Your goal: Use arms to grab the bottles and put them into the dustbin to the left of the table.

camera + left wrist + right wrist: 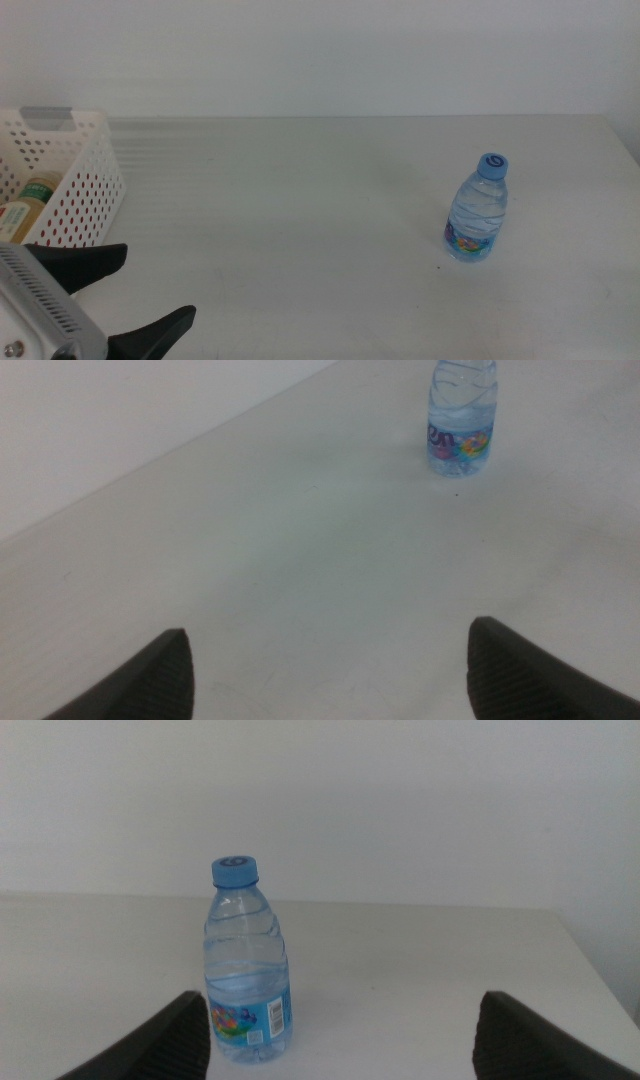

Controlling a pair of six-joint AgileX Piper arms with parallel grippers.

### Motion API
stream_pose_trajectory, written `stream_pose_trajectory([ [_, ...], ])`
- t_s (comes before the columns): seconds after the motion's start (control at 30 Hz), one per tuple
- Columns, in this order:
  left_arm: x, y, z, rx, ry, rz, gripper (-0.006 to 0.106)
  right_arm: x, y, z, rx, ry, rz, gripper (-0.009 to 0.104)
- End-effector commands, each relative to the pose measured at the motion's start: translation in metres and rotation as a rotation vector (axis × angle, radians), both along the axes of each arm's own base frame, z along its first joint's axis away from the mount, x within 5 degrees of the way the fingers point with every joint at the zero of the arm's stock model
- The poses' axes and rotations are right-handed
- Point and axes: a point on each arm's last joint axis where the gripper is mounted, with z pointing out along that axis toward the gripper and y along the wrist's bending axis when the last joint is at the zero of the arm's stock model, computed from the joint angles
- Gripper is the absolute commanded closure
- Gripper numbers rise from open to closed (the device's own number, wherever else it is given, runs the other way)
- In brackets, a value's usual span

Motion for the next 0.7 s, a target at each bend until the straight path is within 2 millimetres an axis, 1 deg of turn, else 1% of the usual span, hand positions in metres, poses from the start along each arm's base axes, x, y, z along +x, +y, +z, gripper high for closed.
stream_pose_trajectory([
  [0.0,0.002,-0.002,0.016,-0.078,-0.07,0.008,0.01,-0.001,0.0,0.022,-0.007,-0.085,-0.003,0.02],
  [0.2,0.002,-0.002,0.016,-0.078,-0.07,0.008,0.01,0.01,0.001,0.058,-0.032,-0.048,-0.006,0.02],
  [0.3,0.002,-0.002,0.016,-0.078,-0.07,0.008,0.01,0.023,0.003,0.067,-0.038,0.001,-0.004,0.02],
  [0.4,0.002,-0.002,0.016,-0.078,-0.07,0.008,0.01,0.037,0.005,0.068,-0.036,0.016,0.004,0.02],
  [0.57,0.002,-0.002,0.016,-0.078,-0.07,0.008,0.01,0.058,0.01,0.064,-0.047,0.033,0.019,0.02],
  [0.67,0.002,-0.002,0.016,-0.078,-0.07,0.008,0.01,0.067,0.012,0.058,-0.107,0.049,0.034,0.02],
])
